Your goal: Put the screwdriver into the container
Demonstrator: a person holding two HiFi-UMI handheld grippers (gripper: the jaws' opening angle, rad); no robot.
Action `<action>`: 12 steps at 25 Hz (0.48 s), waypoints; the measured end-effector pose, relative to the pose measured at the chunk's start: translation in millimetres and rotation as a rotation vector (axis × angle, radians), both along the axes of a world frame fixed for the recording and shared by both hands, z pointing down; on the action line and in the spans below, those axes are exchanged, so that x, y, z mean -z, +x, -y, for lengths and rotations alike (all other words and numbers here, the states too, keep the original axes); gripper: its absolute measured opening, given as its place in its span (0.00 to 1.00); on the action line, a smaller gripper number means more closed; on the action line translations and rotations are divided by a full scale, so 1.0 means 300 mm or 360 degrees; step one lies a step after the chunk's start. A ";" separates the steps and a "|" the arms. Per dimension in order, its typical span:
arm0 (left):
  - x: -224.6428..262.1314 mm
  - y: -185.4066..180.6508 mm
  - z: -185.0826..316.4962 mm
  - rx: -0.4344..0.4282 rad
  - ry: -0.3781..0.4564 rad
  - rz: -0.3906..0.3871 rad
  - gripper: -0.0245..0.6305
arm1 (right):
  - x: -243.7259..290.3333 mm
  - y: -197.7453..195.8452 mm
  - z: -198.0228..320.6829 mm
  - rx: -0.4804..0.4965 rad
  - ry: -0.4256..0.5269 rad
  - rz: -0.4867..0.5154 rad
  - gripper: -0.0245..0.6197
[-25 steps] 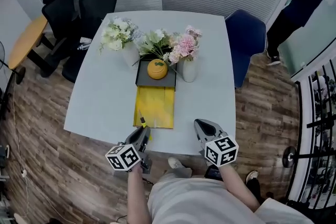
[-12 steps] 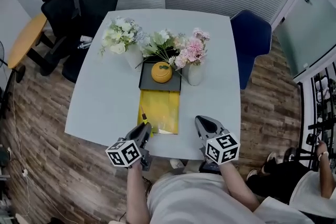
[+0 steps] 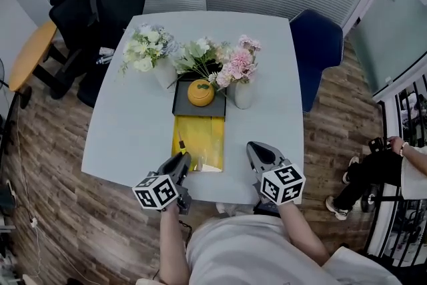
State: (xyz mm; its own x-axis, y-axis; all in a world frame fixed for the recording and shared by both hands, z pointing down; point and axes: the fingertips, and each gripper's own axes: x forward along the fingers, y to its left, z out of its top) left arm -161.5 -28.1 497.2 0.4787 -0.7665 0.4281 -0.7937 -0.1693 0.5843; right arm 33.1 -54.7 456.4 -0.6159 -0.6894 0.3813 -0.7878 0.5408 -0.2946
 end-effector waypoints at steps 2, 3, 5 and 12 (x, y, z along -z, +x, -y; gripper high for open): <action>-0.001 0.001 0.015 0.0000 -0.0004 0.0009 0.14 | 0.005 0.004 0.019 -0.0002 0.0008 0.0006 0.06; -0.003 0.002 0.022 0.0001 -0.0008 0.0010 0.14 | 0.009 0.008 0.028 -0.0004 0.0010 0.0009 0.06; -0.009 0.005 0.033 0.0003 -0.0021 0.0011 0.14 | 0.010 0.019 0.041 -0.0010 0.0007 0.0011 0.06; -0.050 0.026 0.061 -0.0017 -0.0069 0.0010 0.14 | -0.032 0.044 0.069 -0.0027 -0.0036 0.0001 0.06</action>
State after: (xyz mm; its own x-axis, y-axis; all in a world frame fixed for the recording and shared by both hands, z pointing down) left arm -153.7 -46.5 512.4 0.4841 -0.7420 0.4638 -0.7955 -0.1524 0.5865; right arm 46.4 -75.6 466.1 -0.6044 -0.6908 0.3969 -0.7967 0.5206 -0.3071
